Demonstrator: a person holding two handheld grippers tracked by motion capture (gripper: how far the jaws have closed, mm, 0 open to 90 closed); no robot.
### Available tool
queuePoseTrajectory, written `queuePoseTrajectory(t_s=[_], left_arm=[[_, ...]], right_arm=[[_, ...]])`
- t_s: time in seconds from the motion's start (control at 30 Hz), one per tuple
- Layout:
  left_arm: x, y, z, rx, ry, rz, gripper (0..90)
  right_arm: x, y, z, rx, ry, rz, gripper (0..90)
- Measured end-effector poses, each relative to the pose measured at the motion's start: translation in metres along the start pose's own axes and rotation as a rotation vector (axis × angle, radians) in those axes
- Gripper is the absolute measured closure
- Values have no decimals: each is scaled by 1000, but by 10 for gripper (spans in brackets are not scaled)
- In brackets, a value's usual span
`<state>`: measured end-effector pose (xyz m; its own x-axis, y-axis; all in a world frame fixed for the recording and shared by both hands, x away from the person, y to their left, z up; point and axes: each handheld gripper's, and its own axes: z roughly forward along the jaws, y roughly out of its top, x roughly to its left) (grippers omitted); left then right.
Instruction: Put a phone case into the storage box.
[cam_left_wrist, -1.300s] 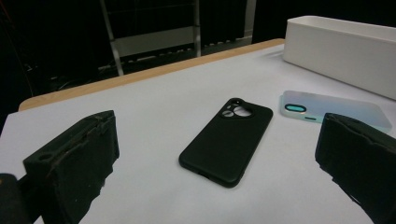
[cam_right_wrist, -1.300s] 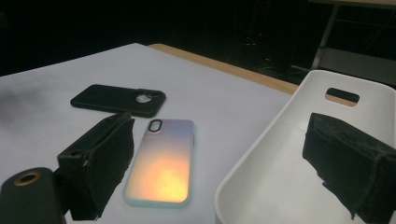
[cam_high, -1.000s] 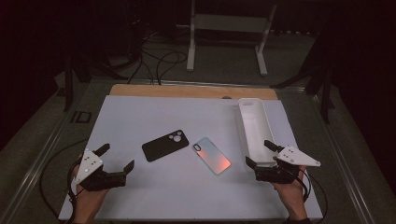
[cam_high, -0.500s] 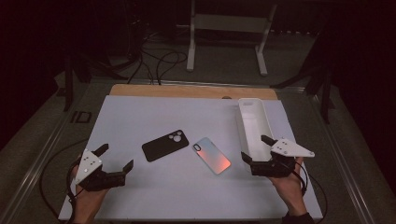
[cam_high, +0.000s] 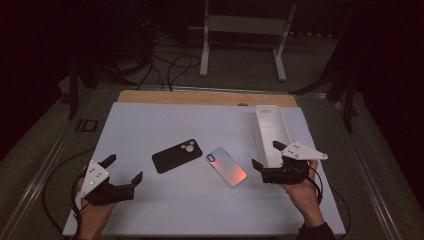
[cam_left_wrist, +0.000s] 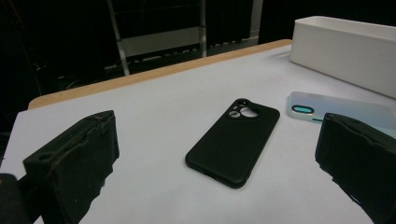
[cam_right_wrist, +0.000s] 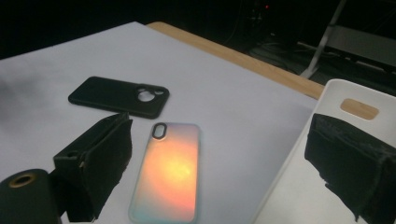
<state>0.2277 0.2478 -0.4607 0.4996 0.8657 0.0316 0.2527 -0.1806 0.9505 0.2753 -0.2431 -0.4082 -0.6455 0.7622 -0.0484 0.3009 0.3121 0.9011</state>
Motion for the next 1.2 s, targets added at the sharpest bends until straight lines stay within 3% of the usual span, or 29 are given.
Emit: queuePoseTrajectory(t_s=[0.47,1.2], left_arm=[[1,0,-1,-2,5,-1,2],[0,0,-2,-3,6,2,2]], right_arm=[[9,19,24,73,29,-65,77],[15,24,58,191,61,-87,76]])
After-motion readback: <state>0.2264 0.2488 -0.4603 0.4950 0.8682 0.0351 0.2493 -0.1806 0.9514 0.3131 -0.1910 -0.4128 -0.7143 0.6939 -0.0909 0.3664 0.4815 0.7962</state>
